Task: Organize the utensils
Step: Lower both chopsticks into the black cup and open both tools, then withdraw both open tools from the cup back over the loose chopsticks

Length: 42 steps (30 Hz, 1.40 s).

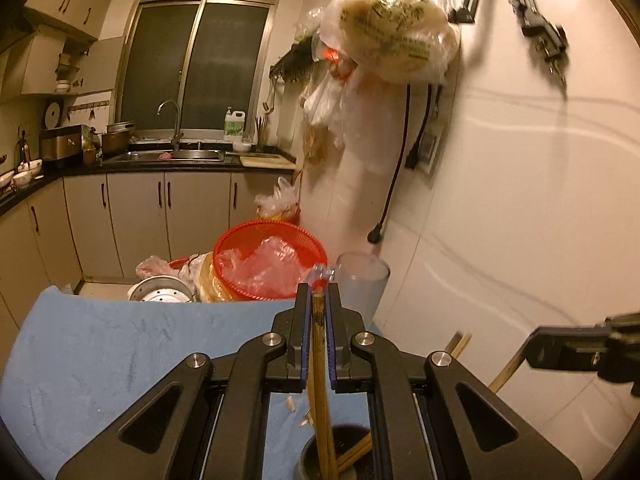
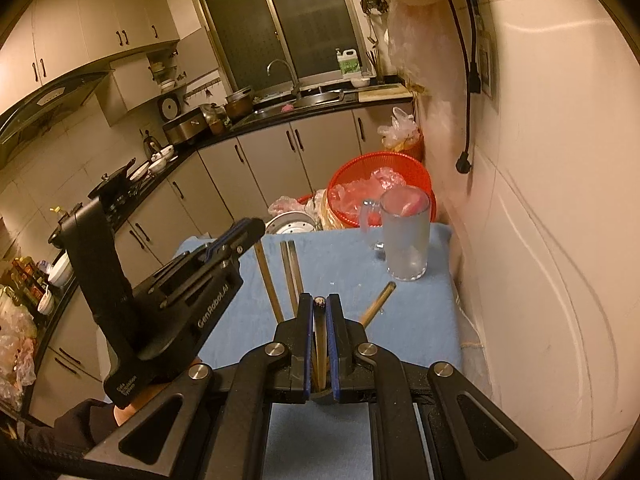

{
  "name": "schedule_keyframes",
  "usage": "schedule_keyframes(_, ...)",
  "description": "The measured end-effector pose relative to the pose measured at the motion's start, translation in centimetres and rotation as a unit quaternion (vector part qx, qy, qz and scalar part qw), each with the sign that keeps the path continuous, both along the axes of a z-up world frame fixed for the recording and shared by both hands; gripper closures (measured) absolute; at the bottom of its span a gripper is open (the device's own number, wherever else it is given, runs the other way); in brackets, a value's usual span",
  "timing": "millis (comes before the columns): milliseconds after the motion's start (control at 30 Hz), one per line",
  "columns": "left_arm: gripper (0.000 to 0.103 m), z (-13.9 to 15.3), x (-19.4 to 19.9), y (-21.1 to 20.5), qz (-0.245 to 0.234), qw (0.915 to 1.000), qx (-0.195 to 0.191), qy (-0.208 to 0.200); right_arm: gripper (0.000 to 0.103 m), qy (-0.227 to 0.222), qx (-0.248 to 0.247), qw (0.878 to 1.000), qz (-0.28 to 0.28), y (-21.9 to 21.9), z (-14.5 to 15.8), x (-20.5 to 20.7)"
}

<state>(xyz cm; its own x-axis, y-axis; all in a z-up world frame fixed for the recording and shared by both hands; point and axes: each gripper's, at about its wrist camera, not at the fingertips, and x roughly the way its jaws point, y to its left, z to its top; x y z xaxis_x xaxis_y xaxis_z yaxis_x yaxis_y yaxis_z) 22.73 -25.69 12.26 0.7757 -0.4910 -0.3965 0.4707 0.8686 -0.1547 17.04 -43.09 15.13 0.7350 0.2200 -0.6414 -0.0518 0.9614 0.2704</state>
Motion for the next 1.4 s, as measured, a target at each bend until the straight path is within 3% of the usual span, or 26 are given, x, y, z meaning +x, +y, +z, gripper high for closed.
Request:
schedule_keyframes(167, 0.096, -0.8, -0.6, 0.7, -0.004, 0.9999, 0.008, 0.012, 0.096, 0.004, 0.006, 1.0, 0.001, 0.3, -0.8, -0.2)
schedule_keyframes(200, 0.092, -0.8, -0.7, 0.9, -0.005, 0.9999, 0.007, 0.013, 0.096, 0.006, 0.006, 1.0, 0.001, 0.3, -1.0, -0.2)
schedule_keyframes(267, 0.072, -0.8, -1.0, 1.3, -0.005, 0.9998, 0.008, 0.017, 0.094, 0.005, 0.01, 1.0, -0.001, 0.4, -1.1, -0.4)
schedule_keyframes(300, 0.058, -0.7, -1.3, 1.6, -0.004, 0.9998, 0.007, 0.015, 0.086, 0.004, 0.011, 1.0, -0.003, 0.4, -1.1, -0.5)
schedule_keyframes(400, 0.048, -0.3, -2.2, 2.4, -0.002, 0.9999, 0.006, 0.009, 0.063, -0.001, 0.005, 1.0, -0.014, 0.4, -1.1, -1.1)
schedule_keyframes(633, 0.021, 0.0, -4.6, 5.5, 0.008, 0.9997, 0.022, 0.01, 0.051, -0.011, 0.001, 0.999, -0.031, 1.2, -1.6, -3.6)
schedule_keyframes(867, 0.015, -2.2, -7.5, 11.0, 0.033, 0.9978, 0.037, 0.044, 0.036, -0.017, 0.01, 0.999, -0.039, 2.3, -2.9, -6.1)
schedule_keyframes(1033, 0.014, -4.1, -9.6, 15.2, 0.068, 0.9946, 0.058, 0.053, 0.036, -0.018, 0.015, 0.999, -0.037, 3.7, -3.9, -7.8)
schedule_keyframes(1400, 0.013, -8.3, -12.1, 23.0, 0.127, 0.984, 0.049, 0.115, 0.035, 0.003, 0.029, 0.999, -0.022, 7.1, -7.2, -8.2)
